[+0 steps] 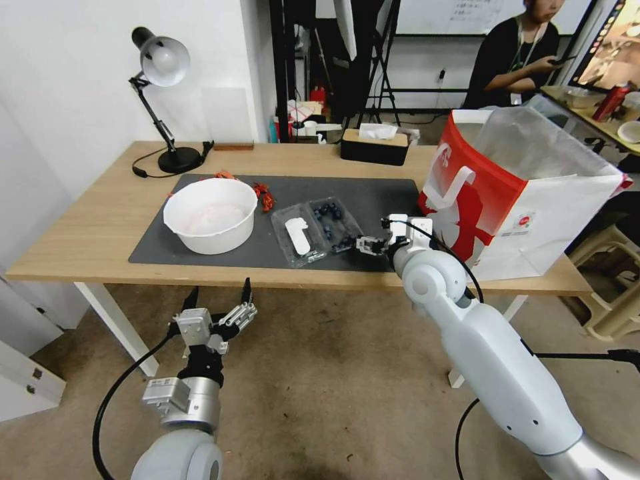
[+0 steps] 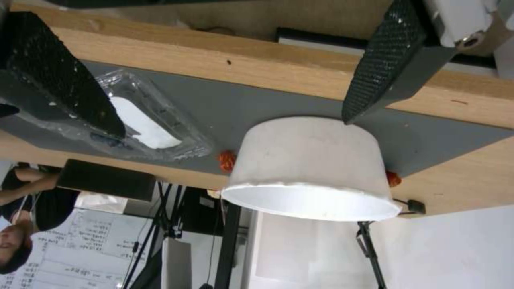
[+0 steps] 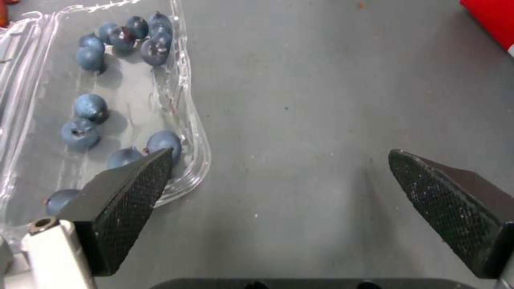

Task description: Close the takeout container lid, then place the container into the takeout bag.

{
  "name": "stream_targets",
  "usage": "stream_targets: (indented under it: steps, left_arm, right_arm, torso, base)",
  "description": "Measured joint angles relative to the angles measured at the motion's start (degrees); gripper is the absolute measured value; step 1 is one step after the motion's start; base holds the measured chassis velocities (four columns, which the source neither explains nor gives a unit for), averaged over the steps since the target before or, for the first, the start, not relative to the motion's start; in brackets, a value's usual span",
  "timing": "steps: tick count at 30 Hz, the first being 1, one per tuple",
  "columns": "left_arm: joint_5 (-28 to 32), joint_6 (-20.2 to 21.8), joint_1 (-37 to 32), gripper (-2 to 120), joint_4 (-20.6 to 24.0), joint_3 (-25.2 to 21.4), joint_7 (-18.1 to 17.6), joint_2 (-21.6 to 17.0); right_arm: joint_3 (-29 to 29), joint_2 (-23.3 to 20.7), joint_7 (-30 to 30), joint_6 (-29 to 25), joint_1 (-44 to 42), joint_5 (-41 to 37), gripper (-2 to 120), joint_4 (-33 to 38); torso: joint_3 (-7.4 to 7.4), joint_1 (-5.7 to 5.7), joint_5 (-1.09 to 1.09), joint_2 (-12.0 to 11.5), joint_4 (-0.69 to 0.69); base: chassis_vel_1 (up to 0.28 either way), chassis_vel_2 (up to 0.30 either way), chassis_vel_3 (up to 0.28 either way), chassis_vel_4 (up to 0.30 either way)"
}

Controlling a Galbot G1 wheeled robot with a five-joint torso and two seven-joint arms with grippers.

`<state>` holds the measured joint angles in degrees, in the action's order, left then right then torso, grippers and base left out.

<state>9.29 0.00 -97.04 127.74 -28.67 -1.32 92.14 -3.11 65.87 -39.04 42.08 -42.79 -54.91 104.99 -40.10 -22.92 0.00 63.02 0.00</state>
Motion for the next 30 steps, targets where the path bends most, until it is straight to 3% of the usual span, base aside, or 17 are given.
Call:
stream_targets:
  steps: [30]
  left_arm:
    - [0.0,-0.6,-0.2,100,-0.1,0.0,-0.3,0.0]
  right_arm:
    - [-0.6,-0.1,-1.0,0.0,-2.5,-1.7,100,2.6]
  torso:
    - [0.00,0.00,0.00,0.0,0.00]
  base:
    - [0.000,0.000,0.000,0.000]
